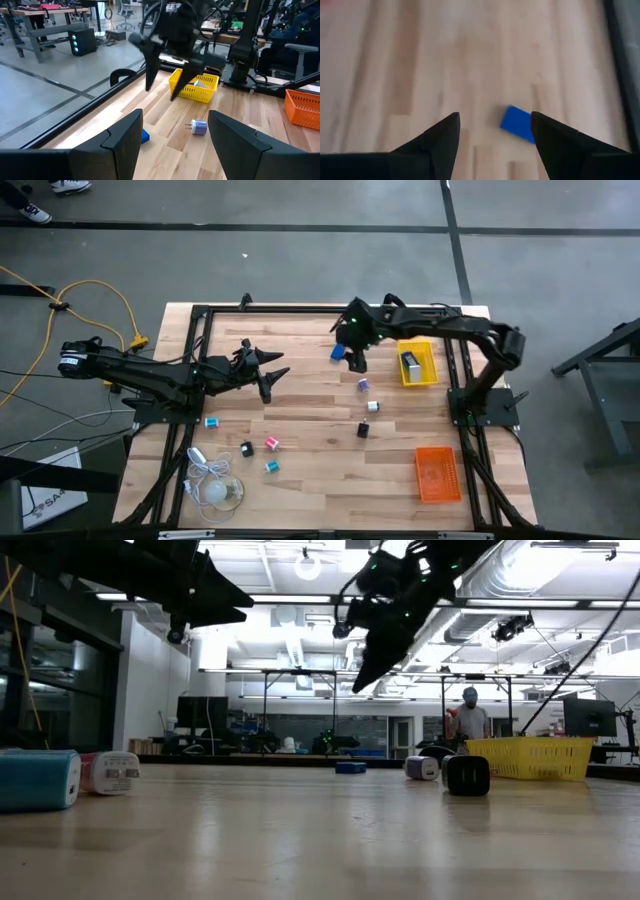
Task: Pick & Place Office items
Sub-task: Put the blue digital clock into the yellow bin
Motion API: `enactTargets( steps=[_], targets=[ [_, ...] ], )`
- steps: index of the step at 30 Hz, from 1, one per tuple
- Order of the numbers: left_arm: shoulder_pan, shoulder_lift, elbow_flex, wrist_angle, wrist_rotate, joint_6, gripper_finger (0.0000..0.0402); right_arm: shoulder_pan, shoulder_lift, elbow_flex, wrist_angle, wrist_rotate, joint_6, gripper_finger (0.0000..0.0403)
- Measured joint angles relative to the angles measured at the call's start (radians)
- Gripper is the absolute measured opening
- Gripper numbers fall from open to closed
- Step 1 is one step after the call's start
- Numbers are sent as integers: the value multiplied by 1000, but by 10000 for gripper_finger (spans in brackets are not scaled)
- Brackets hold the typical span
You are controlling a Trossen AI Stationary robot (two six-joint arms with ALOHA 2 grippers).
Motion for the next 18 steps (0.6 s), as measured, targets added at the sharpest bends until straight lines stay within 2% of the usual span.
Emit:
enactTargets(
  steps=[6,8,12,18],
  targets=[
    [0,0,0,0,0,0,218,-7,90,64,-45,-260,-170,231],
    [0,0,0,0,0,0,218,0,93,64,-67,-252,-248,231],
    [0,0,0,0,0,0,218,18,93,69,-63,-108,-397,229],
    [0,0,0,0,0,0,218,20,101,148,-116,-105,-494,201]
  ],
)
